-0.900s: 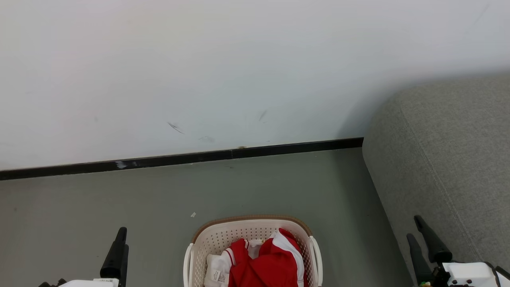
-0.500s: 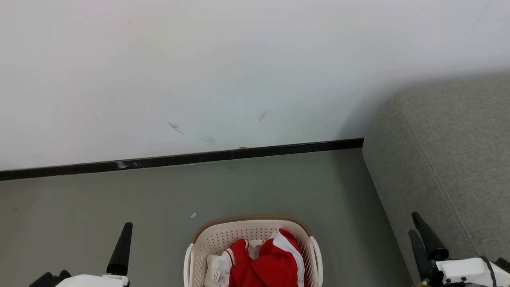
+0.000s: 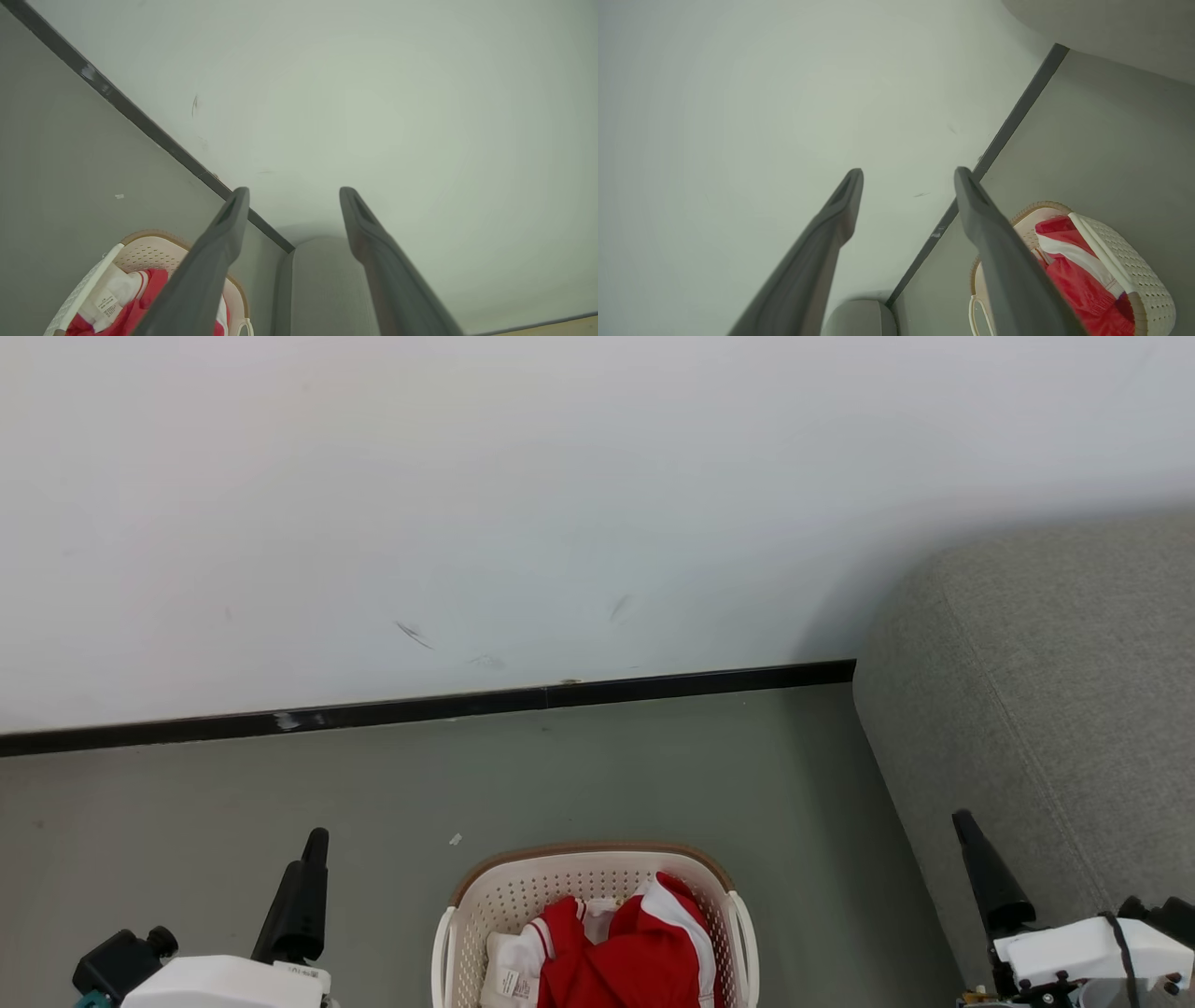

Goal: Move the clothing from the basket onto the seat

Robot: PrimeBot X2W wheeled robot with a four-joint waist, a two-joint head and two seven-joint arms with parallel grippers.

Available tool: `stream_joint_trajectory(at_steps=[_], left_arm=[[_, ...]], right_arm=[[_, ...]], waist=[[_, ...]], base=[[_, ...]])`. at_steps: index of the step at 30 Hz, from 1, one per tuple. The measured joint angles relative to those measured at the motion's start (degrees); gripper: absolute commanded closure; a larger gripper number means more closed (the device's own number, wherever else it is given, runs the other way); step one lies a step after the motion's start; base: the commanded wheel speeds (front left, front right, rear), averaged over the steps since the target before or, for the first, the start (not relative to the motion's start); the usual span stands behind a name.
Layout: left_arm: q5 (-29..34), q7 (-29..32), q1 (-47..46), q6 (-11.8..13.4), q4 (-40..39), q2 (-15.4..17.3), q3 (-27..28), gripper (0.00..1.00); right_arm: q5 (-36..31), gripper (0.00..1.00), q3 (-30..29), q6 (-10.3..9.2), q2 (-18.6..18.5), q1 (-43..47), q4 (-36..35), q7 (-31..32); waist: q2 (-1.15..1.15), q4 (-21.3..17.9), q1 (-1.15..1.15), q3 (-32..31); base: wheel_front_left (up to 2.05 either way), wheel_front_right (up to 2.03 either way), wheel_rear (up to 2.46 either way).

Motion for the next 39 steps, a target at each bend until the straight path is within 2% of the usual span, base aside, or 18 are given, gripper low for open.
stream_joint_trajectory(at_steps=[6, 13, 29, 39], left_arm=[[5.9, -1.4, 0.0, 1.0, -1.2, 0.1, -1.2, 0.0], [12.8, -2.8, 0.1, 2.0, -2.4, 0.3, -2.5, 0.0], [26.6, -6.0, 1.4, 5.6, -4.2, 0.6, -5.1, 0.0], [34.6, -8.1, 1.5, 7.5, -5.8, 0.7, -6.7, 0.0]], right_arm=[[-7.6, 0.0, 0.9, 0.0, 0.0, 0.0, -1.1, -1.0], [-15.4, 0.0, 1.1, 0.0, 0.0, 0.4, -1.8, -2.2], [-31.3, 0.0, 1.8, 0.04, 0.7, 1.5, -3.6, -4.8], [-41.5, 0.0, 2.1, 0.05, 0.9, 2.6, -5.0, -6.3]], waist=[[0.0, 0.1, 0.18, -0.4], [0.0, 0.3, 0.19, -0.8], [0.0, 0.5, -0.54, -0.9], [0.0, 0.6, -0.72, -0.8]], base=[[0.0, 0.0, 0.0], [0.0, 0.0, 0.0], [0.0, 0.0, 0.0], [0.0, 0.0, 0.0]])
